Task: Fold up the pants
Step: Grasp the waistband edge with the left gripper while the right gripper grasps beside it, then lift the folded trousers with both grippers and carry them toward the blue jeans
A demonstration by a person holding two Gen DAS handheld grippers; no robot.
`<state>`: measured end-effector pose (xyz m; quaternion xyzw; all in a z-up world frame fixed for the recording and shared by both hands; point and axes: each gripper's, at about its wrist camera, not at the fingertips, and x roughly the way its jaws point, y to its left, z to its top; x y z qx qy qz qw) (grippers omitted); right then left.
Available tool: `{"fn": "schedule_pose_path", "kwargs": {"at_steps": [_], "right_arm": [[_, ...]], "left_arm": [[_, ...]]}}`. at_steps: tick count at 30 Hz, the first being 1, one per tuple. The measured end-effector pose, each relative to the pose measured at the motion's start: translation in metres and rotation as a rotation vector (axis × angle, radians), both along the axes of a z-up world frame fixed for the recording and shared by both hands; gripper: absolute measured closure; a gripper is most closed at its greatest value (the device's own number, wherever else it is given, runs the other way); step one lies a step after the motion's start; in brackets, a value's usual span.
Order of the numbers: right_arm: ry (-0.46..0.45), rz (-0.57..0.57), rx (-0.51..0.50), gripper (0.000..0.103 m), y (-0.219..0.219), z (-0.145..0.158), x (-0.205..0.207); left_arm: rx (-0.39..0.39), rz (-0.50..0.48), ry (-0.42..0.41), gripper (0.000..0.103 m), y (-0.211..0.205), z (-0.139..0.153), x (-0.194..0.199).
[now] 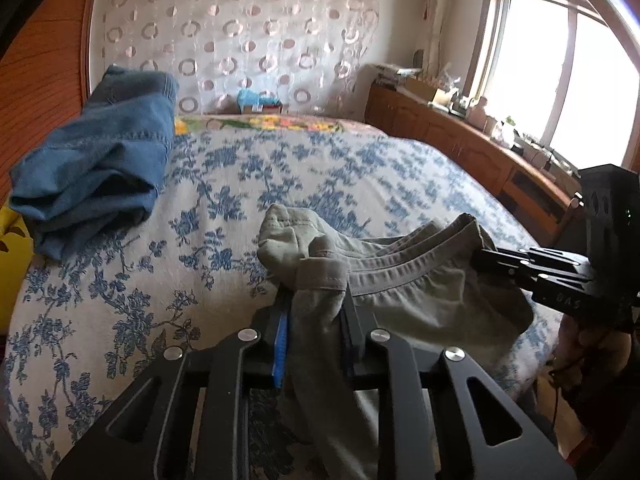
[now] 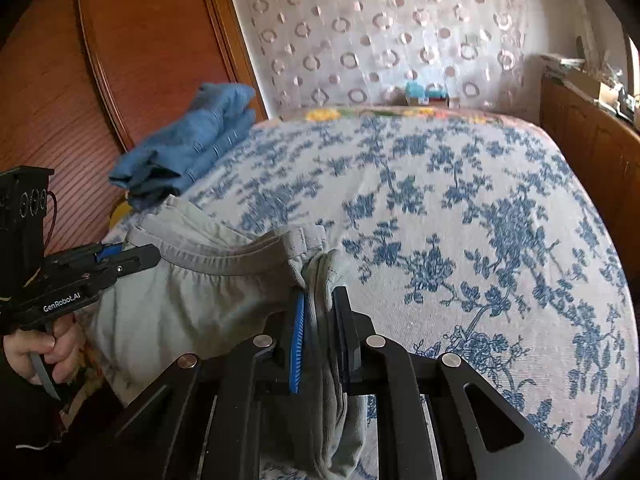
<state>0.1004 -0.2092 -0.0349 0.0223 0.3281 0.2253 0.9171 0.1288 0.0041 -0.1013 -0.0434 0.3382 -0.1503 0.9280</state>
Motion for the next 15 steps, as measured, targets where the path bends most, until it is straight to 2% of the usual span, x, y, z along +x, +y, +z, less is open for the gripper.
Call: {"fn": "schedule_pose_path", "kwargs": {"at_steps": [8, 15], "right_arm": [[-0.079, -0.003, 0.023, 0.089, -0.009, 0.02, -0.023], [-0.124, -0.006, 0.035, 0.09, -0.016, 0.036, -0.035]], "left_arm": [[-0.029, -0.011, -0.077, 0.083, -0.001, 0.027, -0.016], [-0.022, -0.016, -0.137, 0.083, -0.002, 0.05, -0.027]]}}
